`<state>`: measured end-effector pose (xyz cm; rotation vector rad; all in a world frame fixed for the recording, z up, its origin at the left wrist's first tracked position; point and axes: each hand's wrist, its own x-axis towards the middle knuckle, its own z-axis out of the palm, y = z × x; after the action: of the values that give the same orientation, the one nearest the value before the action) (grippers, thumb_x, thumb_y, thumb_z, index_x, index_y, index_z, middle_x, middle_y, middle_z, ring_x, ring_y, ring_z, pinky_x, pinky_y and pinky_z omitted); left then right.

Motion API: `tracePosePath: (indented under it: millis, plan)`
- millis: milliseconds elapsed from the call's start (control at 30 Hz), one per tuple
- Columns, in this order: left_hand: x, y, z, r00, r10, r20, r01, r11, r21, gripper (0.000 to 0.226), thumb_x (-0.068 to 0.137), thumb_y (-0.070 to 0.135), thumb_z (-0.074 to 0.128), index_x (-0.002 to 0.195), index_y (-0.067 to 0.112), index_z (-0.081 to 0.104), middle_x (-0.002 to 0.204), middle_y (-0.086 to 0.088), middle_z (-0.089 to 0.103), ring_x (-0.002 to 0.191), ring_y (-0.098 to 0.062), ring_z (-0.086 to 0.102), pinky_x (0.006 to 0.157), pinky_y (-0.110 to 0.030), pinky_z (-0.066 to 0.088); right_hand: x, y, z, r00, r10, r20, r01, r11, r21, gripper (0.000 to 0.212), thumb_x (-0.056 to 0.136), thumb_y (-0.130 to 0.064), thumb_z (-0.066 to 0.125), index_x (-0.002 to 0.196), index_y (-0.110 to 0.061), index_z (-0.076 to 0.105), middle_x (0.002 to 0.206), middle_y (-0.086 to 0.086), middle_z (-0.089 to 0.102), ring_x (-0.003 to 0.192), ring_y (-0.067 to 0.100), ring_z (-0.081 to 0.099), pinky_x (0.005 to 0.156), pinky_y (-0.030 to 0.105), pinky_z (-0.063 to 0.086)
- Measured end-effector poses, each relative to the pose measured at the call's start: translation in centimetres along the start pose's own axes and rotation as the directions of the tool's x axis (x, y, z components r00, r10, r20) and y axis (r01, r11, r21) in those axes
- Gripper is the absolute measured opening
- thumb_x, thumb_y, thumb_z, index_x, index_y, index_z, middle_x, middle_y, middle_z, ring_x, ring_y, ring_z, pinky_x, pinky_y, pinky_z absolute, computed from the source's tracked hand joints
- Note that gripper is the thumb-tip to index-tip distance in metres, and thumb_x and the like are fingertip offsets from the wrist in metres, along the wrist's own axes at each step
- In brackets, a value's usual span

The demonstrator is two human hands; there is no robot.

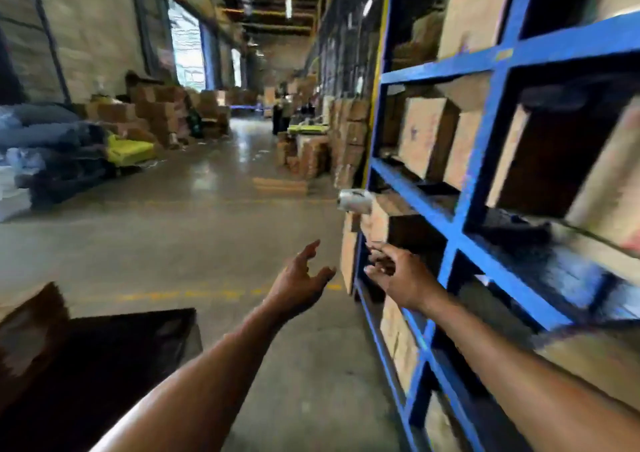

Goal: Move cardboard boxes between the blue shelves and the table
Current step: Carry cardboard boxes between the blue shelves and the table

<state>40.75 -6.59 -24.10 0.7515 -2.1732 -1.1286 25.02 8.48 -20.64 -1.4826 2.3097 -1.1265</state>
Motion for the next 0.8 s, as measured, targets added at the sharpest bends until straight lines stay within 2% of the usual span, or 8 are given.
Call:
tracePosePath:
  millis: [100,233,333,433,567,667,733,800]
  plan:
    - [4.5,8.3,11.2,0.962,0.227,0.148,-0.215,0.972,-0.094,0.050,0.092,0.022,0.069,0.135,0.040,0.052,0.123,0.015,0.067,0.106,-0.003,0.065,0.079,-0.009,0.047,-4.5,6.1,-11.4,0.950,0.151,-0.274,-0.164,0.986,-0.025,0.040,0.090,-0.012,0.069,0.130,-0.012,0.061,0.111,0.008,0.070,0.094,0.017,0.067,0.081,0.020,0.046]
    - [9.0,18.3,23.8,0.875,0.361,0.323,-0.319,0.931,-0.175,0.065,0.092,0.034,0.068,0.150,0.015,0.046,0.140,-0.010,0.061,0.123,-0.031,0.062,0.104,-0.038,0.048,-9.4,11.2,-23.2,0.784,0.288,-0.550,-0.352,0.936,-0.013,0.035,0.091,-0.004,0.066,0.125,-0.005,0.061,0.101,0.011,0.065,0.093,0.024,0.063,0.080,0.024,0.051]
    - [12.4,23.4,30.4,0.823,0.416,0.387,-0.341,0.906,-0.250,0.070,0.092,0.037,0.070,0.152,0.014,0.042,0.141,-0.014,0.059,0.128,-0.027,0.058,0.101,-0.029,0.045,-10.4,14.0,-29.1,0.628,0.370,-0.685,-0.444,0.893,0.076,0.038,0.091,-0.002,0.066,0.127,0.004,0.058,0.113,0.026,0.064,0.101,0.032,0.063,0.075,0.013,0.046]
    - [17.7,26.8,35.4,0.767,0.462,0.445,-0.345,0.882,-0.322,0.070,0.093,0.040,0.068,0.153,0.018,0.041,0.147,-0.009,0.056,0.133,-0.024,0.054,0.109,-0.031,0.041,-8.9,17.0,-33.3,0.517,0.411,-0.751,-0.520,0.848,0.106,0.051,0.093,-0.022,0.068,0.139,-0.009,0.053,0.132,0.018,0.060,0.115,0.029,0.062,0.093,0.026,0.045]
    - [26.4,29.7,41.4,0.732,0.467,0.497,-0.261,0.865,-0.428,0.077,0.092,0.040,0.071,0.156,0.020,0.034,0.150,-0.007,0.052,0.135,-0.025,0.052,0.114,-0.039,0.041,-3.4,21.6,-37.5,0.401,0.459,-0.793,-0.541,0.817,0.199,0.061,0.093,-0.036,0.065,0.148,-0.020,0.043,0.144,0.010,0.052,0.111,0.020,0.058,0.090,0.027,0.041]
    - [32.3,31.1,45.0,0.737,0.474,0.482,-0.233,0.847,-0.477,0.074,0.089,0.041,0.073,0.152,0.018,0.041,0.132,0.008,0.060,0.118,-0.016,0.060,0.097,-0.023,0.044,1.8,24.8,-39.8,0.306,0.467,-0.830,-0.512,0.816,0.270,0.070,0.093,-0.036,0.066,0.153,-0.023,0.034,0.154,0.010,0.041,0.131,0.023,0.049,0.100,0.029,0.040]
    - [35.6,32.3,47.0,0.744,0.479,0.465,-0.209,0.829,-0.519,0.047,0.088,0.041,0.075,0.130,0.023,0.059,0.109,0.016,0.062,0.091,-0.002,0.061,0.077,-0.013,0.048,4.9,26.5,-41.3,0.254,0.452,-0.855,-0.482,0.826,0.293,0.077,0.091,-0.038,0.067,0.156,-0.027,0.027,0.160,0.008,0.034,0.142,0.024,0.039,0.112,0.036,0.036]
    - [38.1,33.9,48.5,0.733,0.461,0.500,-0.140,0.822,-0.553,0.040,0.091,0.036,0.072,0.127,0.022,0.061,0.121,0.003,0.067,0.099,-0.011,0.067,0.078,-0.018,0.052,7.3,27.7,-42.9,0.204,0.437,-0.876,-0.446,0.838,0.314,0.083,0.088,-0.044,0.068,0.156,-0.032,0.022,0.163,0.002,0.028,0.147,0.023,0.031,0.117,0.044,0.032]
